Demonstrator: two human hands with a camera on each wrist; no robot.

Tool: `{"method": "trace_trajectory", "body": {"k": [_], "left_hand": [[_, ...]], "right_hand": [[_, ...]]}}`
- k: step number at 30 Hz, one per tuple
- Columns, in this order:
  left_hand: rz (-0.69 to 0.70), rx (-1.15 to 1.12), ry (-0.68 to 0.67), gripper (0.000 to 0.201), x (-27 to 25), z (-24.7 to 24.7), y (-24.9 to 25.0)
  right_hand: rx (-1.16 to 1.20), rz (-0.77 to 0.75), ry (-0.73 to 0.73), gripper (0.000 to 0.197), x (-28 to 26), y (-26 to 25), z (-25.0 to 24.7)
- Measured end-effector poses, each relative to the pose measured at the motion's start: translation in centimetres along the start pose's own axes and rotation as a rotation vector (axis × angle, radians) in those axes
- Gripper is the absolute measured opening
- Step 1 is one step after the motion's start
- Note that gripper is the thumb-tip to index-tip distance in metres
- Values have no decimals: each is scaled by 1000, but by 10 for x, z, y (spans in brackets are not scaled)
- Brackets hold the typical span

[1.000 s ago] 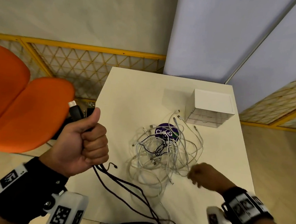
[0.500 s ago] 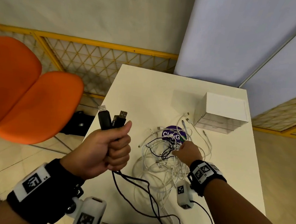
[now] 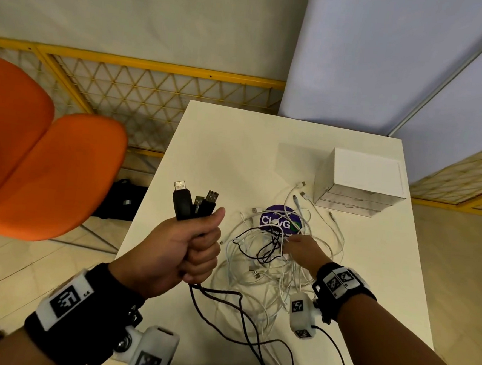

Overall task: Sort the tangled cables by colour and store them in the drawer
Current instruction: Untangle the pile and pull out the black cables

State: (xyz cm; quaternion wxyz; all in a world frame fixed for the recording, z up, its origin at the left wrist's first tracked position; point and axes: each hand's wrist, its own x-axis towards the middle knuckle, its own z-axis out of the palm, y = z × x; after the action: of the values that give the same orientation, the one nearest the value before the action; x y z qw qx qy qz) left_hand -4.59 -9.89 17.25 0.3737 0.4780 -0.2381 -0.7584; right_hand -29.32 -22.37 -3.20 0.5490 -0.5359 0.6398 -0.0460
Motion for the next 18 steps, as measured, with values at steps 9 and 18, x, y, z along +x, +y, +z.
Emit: {"method": "trace_trajectory", "body": {"k": [9, 18], "left_hand": [[-19, 22, 14, 58, 10, 2, 3], [-1, 22, 4, 58, 16, 2, 1]], "right_hand": [[257, 219, -193, 17, 5, 11, -6], [-11, 113, -46, 14, 0, 11, -8]]}}
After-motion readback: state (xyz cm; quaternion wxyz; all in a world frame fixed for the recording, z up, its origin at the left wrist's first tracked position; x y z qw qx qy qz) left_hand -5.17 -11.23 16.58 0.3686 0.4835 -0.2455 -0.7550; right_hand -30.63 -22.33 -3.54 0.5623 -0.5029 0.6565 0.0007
